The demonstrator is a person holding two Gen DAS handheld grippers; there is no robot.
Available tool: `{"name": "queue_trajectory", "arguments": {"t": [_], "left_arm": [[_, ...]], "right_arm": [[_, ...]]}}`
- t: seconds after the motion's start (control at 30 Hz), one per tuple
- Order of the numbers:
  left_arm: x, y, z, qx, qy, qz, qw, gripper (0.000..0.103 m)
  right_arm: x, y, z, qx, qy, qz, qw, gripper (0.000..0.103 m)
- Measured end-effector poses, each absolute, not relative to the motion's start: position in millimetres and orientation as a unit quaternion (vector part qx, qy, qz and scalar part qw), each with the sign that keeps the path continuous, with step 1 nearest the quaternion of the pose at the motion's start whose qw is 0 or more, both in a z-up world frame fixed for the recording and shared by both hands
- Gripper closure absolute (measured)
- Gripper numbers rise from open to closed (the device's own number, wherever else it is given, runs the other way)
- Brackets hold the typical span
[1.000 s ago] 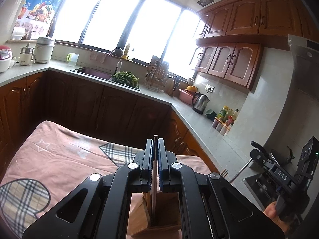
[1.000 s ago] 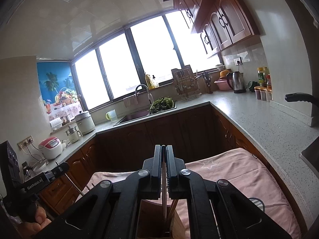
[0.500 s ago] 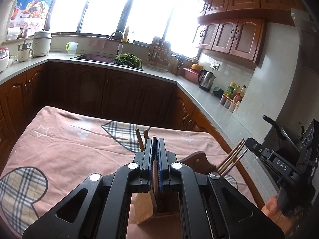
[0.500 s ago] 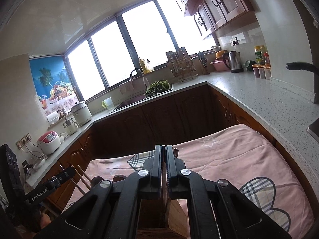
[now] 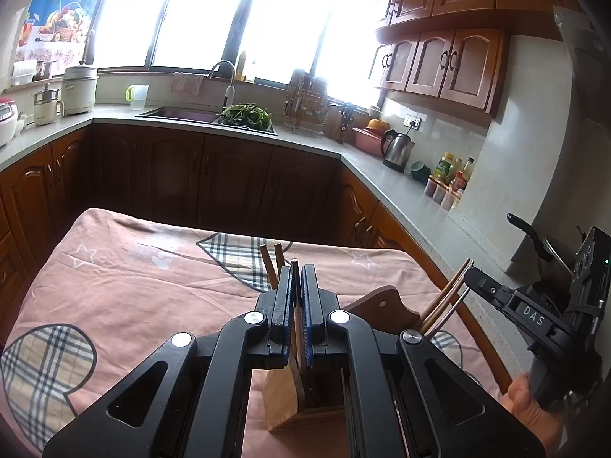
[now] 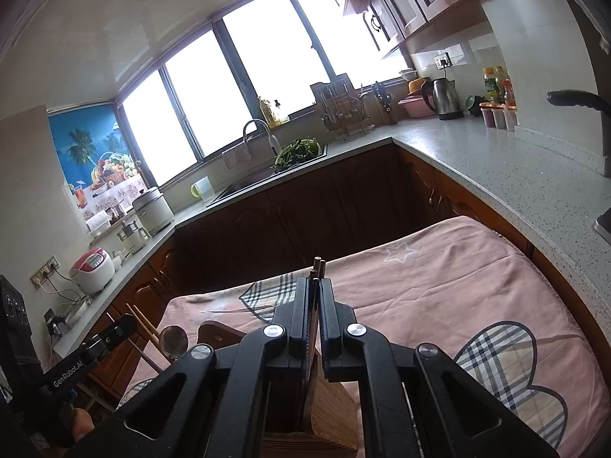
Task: Organize utensils
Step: 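Lower the metal chopsticks in both tools into the holder, then open both tools to release the metal chopsticks into the holder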
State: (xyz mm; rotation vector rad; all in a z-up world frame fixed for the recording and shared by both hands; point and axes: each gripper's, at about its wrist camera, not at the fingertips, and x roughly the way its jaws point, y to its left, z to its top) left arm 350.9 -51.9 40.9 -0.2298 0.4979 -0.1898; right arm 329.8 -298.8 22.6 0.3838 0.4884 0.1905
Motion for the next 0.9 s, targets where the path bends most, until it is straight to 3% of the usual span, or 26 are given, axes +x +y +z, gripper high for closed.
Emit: {"name": "queue_trajectory", "arguments": {"t": [0.07,0.43,0.5,0.57,0.6,0.63,0.7,0.8,0.87,0.9], "left_arm": [[350.7,-51.9,40.6,-0.113,0.248,-0.094,0.957,0.099],[350.6,-52.1,36.3,-0.110,0.258,-0.096,0.955,0.099],[350.2,-51.5,36.2,-0.111,0.260,-0.099,0.954,0.095],[347.4,-50.9,36.9,-0.113,0.260,-0.100,0.954,0.082],[344.9,-49.7,37.4,-0.115,0.257,-0.097,0.955,0.069],[342.0,-48.8,38.3,-0.116,0.252,-0.096,0.956,0.063],[337.6,-47.4,40.7,-0.120,0.248,-0.099,0.956,0.061],[329.3,-44.3,44.8,-0.122,0.245,-0.101,0.957,0.046],[320.5,-41.0,46.3,-0.122,0.239,-0.093,0.959,0.031],[315.8,-39.0,46.5,-0.123,0.238,-0.087,0.959,0.015]], "right_arm": [[330.3,-298.9,23.3,0.190,0.241,0.094,0.947,0.094],[328.3,-298.3,21.7,0.191,0.243,0.093,0.946,0.093],[328.3,-298.4,21.7,0.193,0.243,0.092,0.946,0.092],[325.7,-299.5,22.5,0.197,0.242,0.093,0.946,0.090],[324.0,-300.0,23.2,0.199,0.240,0.092,0.946,0.085],[321.8,-300.9,24.1,0.202,0.236,0.093,0.946,0.076],[317.2,-303.2,26.7,0.209,0.228,0.096,0.946,0.065],[311.2,-306.0,31.4,0.214,0.219,0.096,0.947,0.058],[306.3,-309.3,32.8,0.221,0.214,0.097,0.947,0.034],[302.7,-310.7,33.2,0.224,0.209,0.096,0.947,0.017]]}}
